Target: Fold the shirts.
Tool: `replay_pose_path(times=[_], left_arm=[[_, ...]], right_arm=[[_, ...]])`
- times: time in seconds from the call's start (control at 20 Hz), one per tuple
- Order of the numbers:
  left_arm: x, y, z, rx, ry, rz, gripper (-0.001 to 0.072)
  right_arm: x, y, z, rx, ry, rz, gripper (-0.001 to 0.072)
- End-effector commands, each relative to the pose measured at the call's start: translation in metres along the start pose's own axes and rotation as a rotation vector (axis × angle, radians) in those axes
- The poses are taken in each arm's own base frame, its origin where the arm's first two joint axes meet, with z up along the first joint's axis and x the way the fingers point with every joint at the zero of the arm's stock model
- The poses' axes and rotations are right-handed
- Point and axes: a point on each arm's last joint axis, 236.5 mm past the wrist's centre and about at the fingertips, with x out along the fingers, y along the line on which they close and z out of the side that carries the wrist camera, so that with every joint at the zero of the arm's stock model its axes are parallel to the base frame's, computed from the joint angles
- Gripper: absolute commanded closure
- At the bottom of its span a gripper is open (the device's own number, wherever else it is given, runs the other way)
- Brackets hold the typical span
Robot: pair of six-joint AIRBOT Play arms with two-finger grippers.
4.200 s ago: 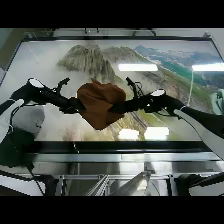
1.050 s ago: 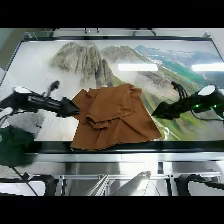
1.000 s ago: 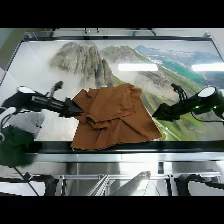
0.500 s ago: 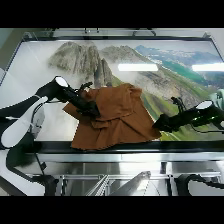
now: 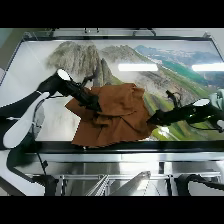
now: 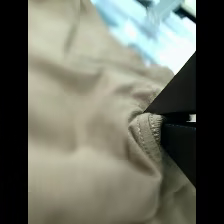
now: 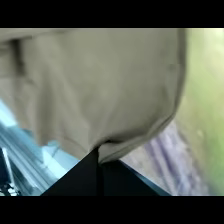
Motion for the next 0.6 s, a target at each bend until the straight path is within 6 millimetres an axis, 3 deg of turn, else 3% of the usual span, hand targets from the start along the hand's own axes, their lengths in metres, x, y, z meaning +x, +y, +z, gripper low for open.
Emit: replay_pose_path(times=[0.0,0.1,0.2,0.25,0.35,0.45,0.55], left_arm=[[-0.067,-0.071,0.022,0.098,-0.202,-0.187,0.069],[-0.139,-0.116,0.027,0.166,-0.386,-0.29,0.0689],[-0.215,-0.148,0.016,0.224,-0.566,-0.346,0.0689],[-0.252,-0.163,0.006,0.255,-0.655,-0.366,0.069],[-0.319,-0.19,-0.02,0.318,-0.842,-0.366,0.0691],[-0.372,-0.217,-0.051,0.384,-1.017,-0.338,0.069],[-0.402,-0.244,-0.086,0.456,-1.127,-0.297,0.0689]], right_arm=[[-0.045,0.022,0.021,-0.061,-0.069,0.0,0.0691],[-0.099,0.021,0.035,-0.093,-0.141,-0.126,0.0691],[-0.169,0.024,0.05,-0.124,-0.284,-0.292,0.0691],[-0.21,0.039,0.059,-0.155,-0.4,-0.349,0.0691],[-0.282,0.092,0.068,-0.263,-0.65,-0.399,0.0691],[-0.346,0.17,0.06,-0.435,-0.911,-0.428,0.0692],[-0.374,0.247,0.033,-0.611,-1.061,-0.413,0.0691]])
